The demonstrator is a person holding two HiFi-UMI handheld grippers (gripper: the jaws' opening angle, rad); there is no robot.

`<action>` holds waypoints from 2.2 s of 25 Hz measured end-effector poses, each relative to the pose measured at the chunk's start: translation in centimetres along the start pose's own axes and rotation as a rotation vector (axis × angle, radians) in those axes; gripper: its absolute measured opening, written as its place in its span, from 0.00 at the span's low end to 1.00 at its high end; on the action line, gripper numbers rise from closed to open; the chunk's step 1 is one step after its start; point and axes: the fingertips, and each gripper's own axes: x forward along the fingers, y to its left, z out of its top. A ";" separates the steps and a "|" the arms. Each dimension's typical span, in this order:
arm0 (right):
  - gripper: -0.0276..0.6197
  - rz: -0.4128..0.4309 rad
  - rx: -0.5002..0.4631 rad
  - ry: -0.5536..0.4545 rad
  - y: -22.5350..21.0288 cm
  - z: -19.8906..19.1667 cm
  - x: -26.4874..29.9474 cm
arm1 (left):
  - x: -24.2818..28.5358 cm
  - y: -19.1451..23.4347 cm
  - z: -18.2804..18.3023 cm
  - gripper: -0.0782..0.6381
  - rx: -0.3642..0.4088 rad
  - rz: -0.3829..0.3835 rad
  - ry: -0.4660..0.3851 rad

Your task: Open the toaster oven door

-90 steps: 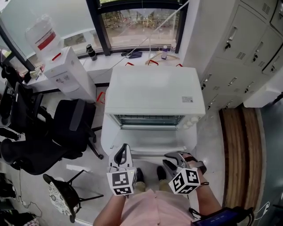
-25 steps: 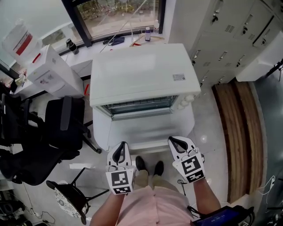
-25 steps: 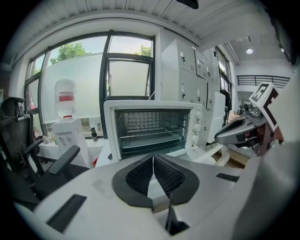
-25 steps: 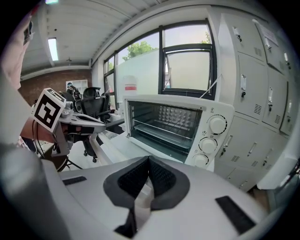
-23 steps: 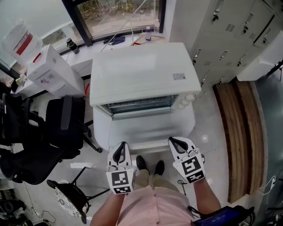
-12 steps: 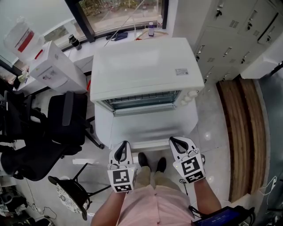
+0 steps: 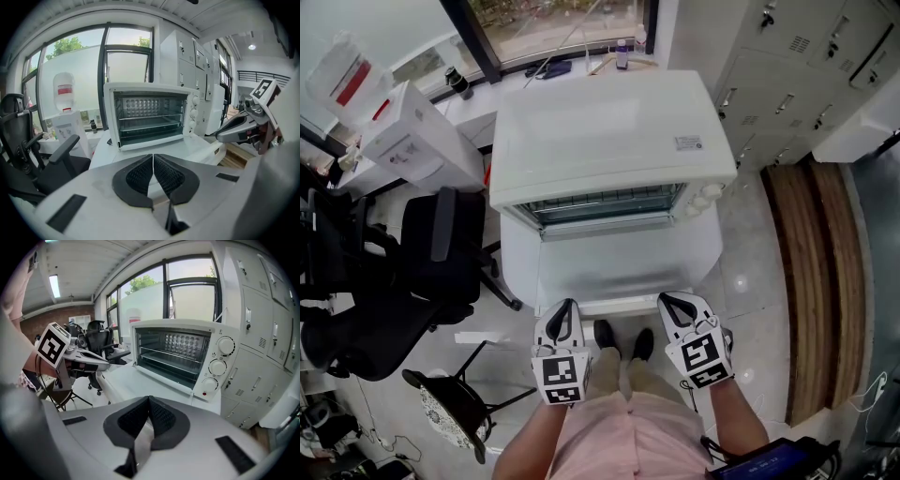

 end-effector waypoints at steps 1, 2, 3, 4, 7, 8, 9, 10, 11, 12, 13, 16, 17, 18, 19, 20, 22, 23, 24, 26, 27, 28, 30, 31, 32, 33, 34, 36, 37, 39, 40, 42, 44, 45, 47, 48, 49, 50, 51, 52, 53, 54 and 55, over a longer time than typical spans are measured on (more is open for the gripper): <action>0.04 0.003 -0.003 0.005 0.1 -0.3 0.1 | 0.1 -0.1 -0.2 0.13 -0.001 -0.003 0.004; 0.04 0.005 -0.005 0.011 0.2 -0.6 0.2 | 0.1 -0.1 -0.4 0.13 -0.003 -0.005 0.009; 0.04 0.007 -0.006 0.016 0.3 -0.9 0.3 | 0.2 -0.2 -0.6 0.13 -0.005 -0.007 0.014; 0.04 0.008 -0.007 0.022 0.3 -1.1 0.4 | 0.3 -0.2 -0.9 0.13 -0.007 -0.009 0.020; 0.04 0.010 -0.008 0.037 0.5 -1.8 0.6 | 0.5 -0.4 -1.7 0.13 -0.012 -0.015 0.038; 0.04 0.011 -0.009 0.043 0.6 -2.1 0.7 | 0.5 -0.5 -2.0 0.13 -0.013 -0.018 0.044; 0.04 0.012 -0.010 0.048 0.7 -2.2 0.8 | 0.6 -0.5 -2.2 0.13 -0.015 -0.020 0.049; 0.04 0.013 -0.012 0.054 0.7 -2.4 0.9 | 0.7 -0.5 -2.5 0.13 -0.018 -0.022 0.054; 0.04 0.014 -0.015 0.059 0.8 -2.6 1.0 | 0.7 -0.5 -2.7 0.13 -0.019 -0.024 0.059; 0.04 0.015 -0.017 0.064 0.9 -2.8 1.1 | 0.8 -0.5 -2.9 0.13 -0.021 -0.026 0.063; 0.04 0.017 -0.018 0.069 1.0 -3.0 1.2 | 0.8 -0.5 -3.1 0.13 -0.022 -0.028 0.067; 0.04 0.022 -0.017 0.085 1.1 -3.6 1.5 | 1.0 -0.6 -3.7 0.13 -0.024 -0.034 0.079; 0.04 0.022 -0.016 0.090 1.2 -3.8 1.6 | 1.1 -0.6 -3.9 0.13 -0.024 -0.036 0.085; 0.04 0.023 -0.017 0.096 1.2 -4.0 1.7 | 1.2 -0.6 -4.1 0.13 -0.023 -0.038 0.091; 0.04 0.024 -0.018 0.102 1.3 -4.3 1.8 | 1.3 -0.6 -4.4 0.13 -0.022 -0.040 0.098; 0.04 0.025 -0.019 0.109 1.3 -4.6 1.9 | 1.4 -0.6 -4.6 0.13 -0.021 -0.042 0.105; 0.04 0.027 -0.021 0.122 1.4 -5.3 2.2 | 1.5 -0.7 -5.2 0.13 -0.018 -0.044 0.118; 0.04 0.029 -0.020 0.128 1.4 -5.6 2.3 | 1.6 -0.8 -5.5 0.13 -0.016 -0.044 0.124; 0.04 0.032 -0.020 0.133 1.4 -5.8 2.4 | 1.7 -0.8 -5.7 0.13 -0.014 -0.044 0.129; 0.04 0.035 -0.018 0.143 1.5 -6.3 2.5 | 1.9 -0.8 -6.1 0.13 -0.011 -0.045 0.140; 0.04 0.037 -0.017 0.147 1.5 -6.5 2.6 | 1.9 -0.8 -6.3 0.13 -0.010 -0.046 0.145; 0.04 0.038 -0.016 0.151 1.5 -6.7 2.7 | 2.0 -0.9 -6.4 0.13 -0.009 -0.047 0.149; 0.04 0.041 -0.015 0.159 1.4 -7.0 2.8 | 2.2 -0.9 -6.7 0.13 -0.009 -0.049 0.156; 0.04 0.042 -0.015 0.163 1.5 -7.2 2.8 | 2.3 -1.0 -6.9 0.13 -0.009 -0.051 0.160; 0.04 0.043 -0.014 0.168 1.5 -7.4 2.9 | 2.3 -1.0 -7.1 0.13 -0.009 -0.054 0.164; 0.04 0.043 -0.013 0.173 1.5 -7.7 2.9 | 2.4 -1.0 -7.2 0.13 -0.008 -0.056 0.169; 0.04 0.044 -0.011 0.176 1.5 -7.9 3.0 | 2.5 -1.0 -7.4 0.13 -0.007 -0.058 0.173; 0.04 0.045 -0.007 0.183 1.5 -8.3 3.2 | 2.7 -1.0 -7.7 0.13 -0.003 -0.061 0.182; 0.04 0.045 -0.006 0.186 1.5 -8.5 3.4 | 2.7 -1.0 -7.9 0.13 -0.005 -0.063 0.186; 0.04 0.048 -0.002 0.190 1.5 -8.8 3.6 | 2.8 -1.2 -8.3 0.13 -0.011 -0.069 0.194; 0.04 0.050 0.000 0.193 1.5 -9.0 3.7 | 2.8 -1.2 -8.4 0.13 -0.011 -0.072 0.197; 0.04 0.052 0.000 0.198 1.5 -9.1 3.8 | 2.9 -1.3 -8.7 0.13 -0.009 -0.076 0.201; 0.04 0.052 0.000 0.204 1.5 -9.4 3.9 | 3.0 -1.4 -8.9 0.13 -0.008 -0.080 0.205; 0.04 0.052 0.000 0.208 1.5 -9.5 3.9 | 3.1 -1.4 -9.0 0.13 -0.009 -0.081 0.207; 0.04 0.052 -0.001 0.218 1.5 -9.8 4.0 | 3.3 -1.5 -9.2 0.13 -0.008 -0.084 0.213; 0.04 0.053 -0.001 0.224 1.5 -10.0 4.1 | 3.3 -1.5 -9.3 0.13 -0.006 -0.085 0.216; 0.04 0.055 -0.002 0.229 1.6 -10.2 4.2 | 3.4 -1.5 -9.5 0.13 -0.005 -0.087 0.220; 0.04 0.057 -0.002 0.234 1.6 -10.4 4.3 | 3.6 -1.5 -9.6 0.13 -0.005 -0.090 0.224; 0.04 0.058 -0.002 0.238 1.6 -10.6 4.4 | 3.7 -1.5 -9.8 0.13 -0.005 -0.094 0.230; 0.04 0.058 -0.001 0.242 1.6 -10.7 4.5 | 3.7 -1.5 -10.0 0.13 -0.006 -0.099 0.235; 0.04 0.059 -0.001 0.246 1.6 -10.8 4.6 | 3.8 -1.5 -10.1 0.13 -0.006 -0.103 0.241; 0.04 0.060 -0.001 0.251 1.6 -10.9 4.7 | 3.9 -1.5 -10.2 0.13 -0.005 -0.108 0.245; 0.04 0.061 -0.001 0.255 1.6 -11.1 4.8 | 4.0 -1.6 -10.3 0.13 -0.003 -0.111 0.249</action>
